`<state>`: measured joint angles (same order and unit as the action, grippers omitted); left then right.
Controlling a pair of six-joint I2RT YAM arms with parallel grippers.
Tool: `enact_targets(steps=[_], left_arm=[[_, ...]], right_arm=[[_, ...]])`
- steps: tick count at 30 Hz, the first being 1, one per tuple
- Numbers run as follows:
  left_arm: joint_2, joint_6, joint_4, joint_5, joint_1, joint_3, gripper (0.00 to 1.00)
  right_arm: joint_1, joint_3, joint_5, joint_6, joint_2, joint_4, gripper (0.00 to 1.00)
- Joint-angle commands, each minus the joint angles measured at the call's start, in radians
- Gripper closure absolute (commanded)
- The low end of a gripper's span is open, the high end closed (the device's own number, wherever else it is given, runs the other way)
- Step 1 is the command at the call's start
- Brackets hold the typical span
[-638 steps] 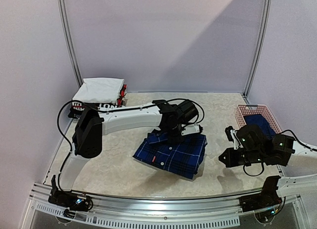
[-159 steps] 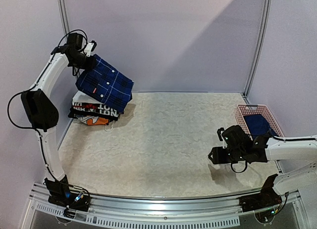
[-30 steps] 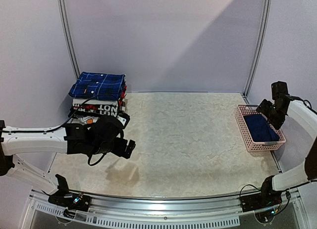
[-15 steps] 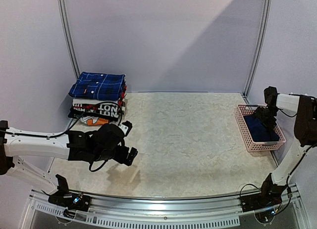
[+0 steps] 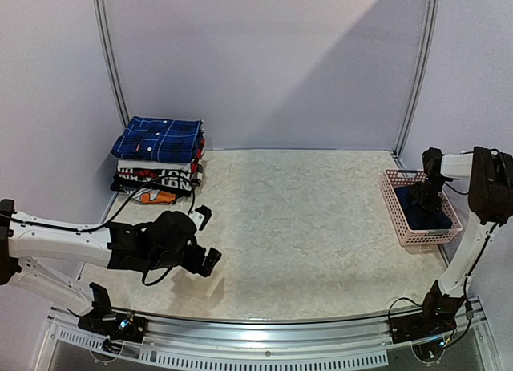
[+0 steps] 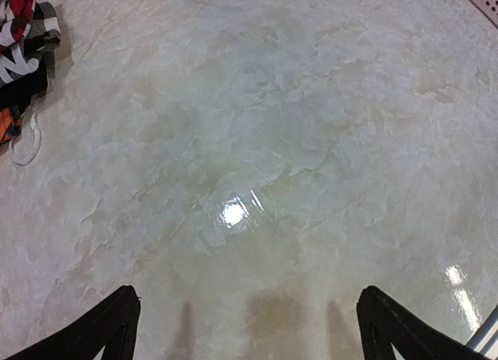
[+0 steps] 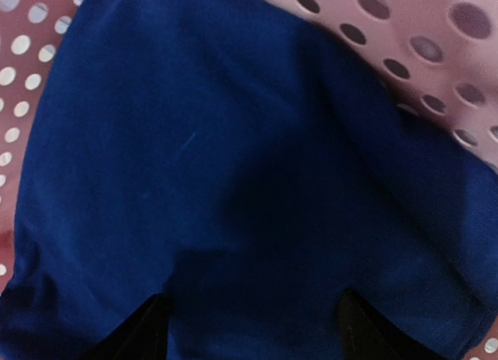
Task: Fold and stack the mixed laundry pile
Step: Pick up the crumpled T-shirt from the bin.
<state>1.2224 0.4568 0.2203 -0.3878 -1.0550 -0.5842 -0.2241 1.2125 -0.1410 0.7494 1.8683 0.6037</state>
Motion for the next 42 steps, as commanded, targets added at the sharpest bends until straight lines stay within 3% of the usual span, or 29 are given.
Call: enact_targets(steps=[1, 6, 9, 12, 34, 42], left_arm=[[-0.012, -0.007, -0.053, -0.005, -0.019, 0.021, 0.00], [-0.007, -0.012, -0.066, 0.002, -0.019, 0.032, 0.01], [-0.007, -0.011, -0.064, -0.006, -0.019, 0.036, 0.00], [-0.010, -0.010, -0.067, -0.002, -0.019, 0.039, 0.00], [0.024, -0.006, -0.100, 0.015, -0.019, 0.036, 0.00], [0.030, -0.006, -0.115, 0.016, -0.019, 0.036, 0.01]], right_arm=[[-0.005, 0.035, 0.002, -0.006, 0.044, 0.000, 0.33], [-0.005, 0.035, 0.019, -0.015, 0.071, -0.021, 0.57], [-0.007, 0.036, 0.033, -0.019, 0.085, -0.029, 0.83], [-0.007, 0.038, 0.032, -0.026, 0.082, -0.030, 0.98], [0.011, -0.010, 0.046, -0.078, -0.317, -0.010, 1.00], [0.108, 0.037, 0.025, -0.087, -0.475, 0.028, 1.00]])
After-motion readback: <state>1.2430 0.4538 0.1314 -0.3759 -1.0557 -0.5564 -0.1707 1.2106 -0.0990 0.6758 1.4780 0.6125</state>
